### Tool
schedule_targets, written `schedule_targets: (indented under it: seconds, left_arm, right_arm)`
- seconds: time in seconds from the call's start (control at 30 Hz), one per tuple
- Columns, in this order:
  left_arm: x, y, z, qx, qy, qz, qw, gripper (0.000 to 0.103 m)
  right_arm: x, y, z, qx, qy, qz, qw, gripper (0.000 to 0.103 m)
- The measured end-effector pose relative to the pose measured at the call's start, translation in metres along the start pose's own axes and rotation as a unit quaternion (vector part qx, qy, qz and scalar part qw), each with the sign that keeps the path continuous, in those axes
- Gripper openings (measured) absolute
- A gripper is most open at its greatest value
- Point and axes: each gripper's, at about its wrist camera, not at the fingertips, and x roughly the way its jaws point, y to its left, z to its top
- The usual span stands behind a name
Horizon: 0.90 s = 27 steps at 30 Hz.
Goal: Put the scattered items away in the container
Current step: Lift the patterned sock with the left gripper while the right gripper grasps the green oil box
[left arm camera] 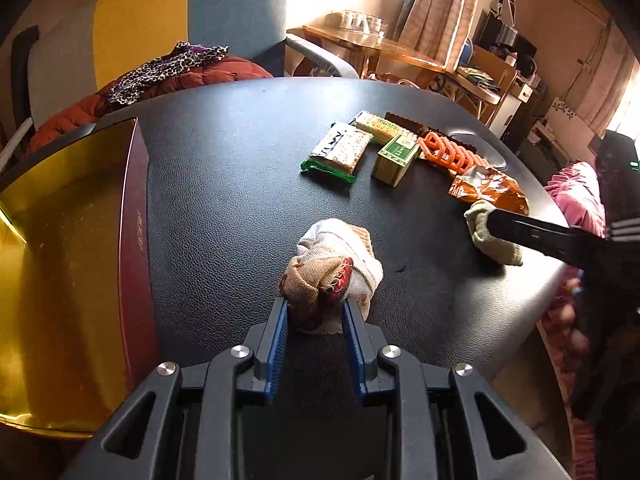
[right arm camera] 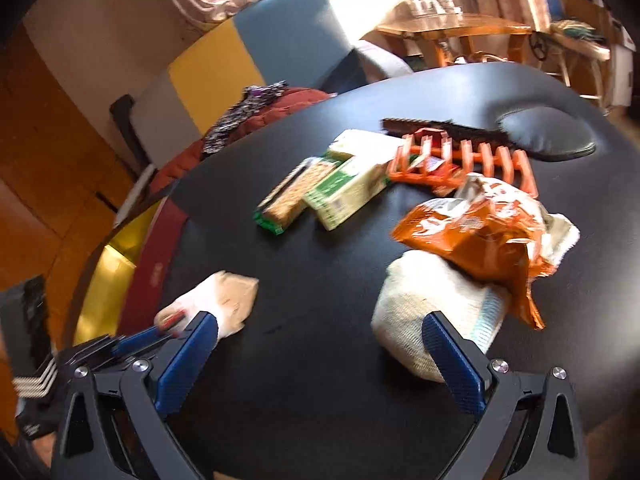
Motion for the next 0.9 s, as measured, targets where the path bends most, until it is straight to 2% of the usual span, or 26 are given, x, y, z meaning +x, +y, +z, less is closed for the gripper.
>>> schedule_targets:
  seconds: [0.1, 0.2, 0.3, 0.4, 0.53, 0.63, 0.8, 0.9]
  left_arm:
    - [0.003, 0.004, -0.002, -0.001, 0.006, -0.002, 1.0000, 0.027]
    - [0.010, 0.005, -0.007, 0.000, 0.012, 0.002, 0.9999, 0.027]
    - [0.013, 0.006, -0.011, 0.004, 0.014, 0.001, 0.9999, 0.027]
    - [0.013, 0.008, -0.014, 0.008, 0.015, -0.004, 0.9998, 0.027]
    - [0.013, 0.012, -0.019, 0.008, 0.021, -0.014, 0.9997, 0.027]
    - [0.013, 0.015, -0.023, 0.007, 0.026, -0.020, 0.9994, 0.026]
    - [0.005, 0.016, -0.025, 0.013, 0.018, -0.034, 0.9992, 0.026]
    - [-0.003, 0.019, -0.025, 0.011, 0.009, -0.041, 0.9990, 0.026]
  right_arm:
    - [0.002, -0.008, 0.008, -0.004, 0.005, -0.058, 0.998, 0.103]
    - [-0.008, 0.000, 0.021, -0.015, -0.010, -0.031, 0.999, 0.103]
    - [-0.004, 0.026, 0.038, -0.043, -0.010, 0.016, 0.999, 0.103]
    - [0.023, 0.061, 0.065, -0.090, -0.001, 0.026, 0.996, 0.103]
    - [0.080, 0.099, 0.110, -0.136, 0.018, 0.012, 0.990, 0.103]
    - [0.129, 0.114, 0.136, -0.157, 0.055, -0.006, 0.986, 0.103]
    - [0.183, 0.118, 0.143, -0.189, 0.117, -0.035, 0.974, 0.102]
    - [0.181, 0.117, 0.135, -0.210, 0.122, -0.034, 0.969, 0.103]
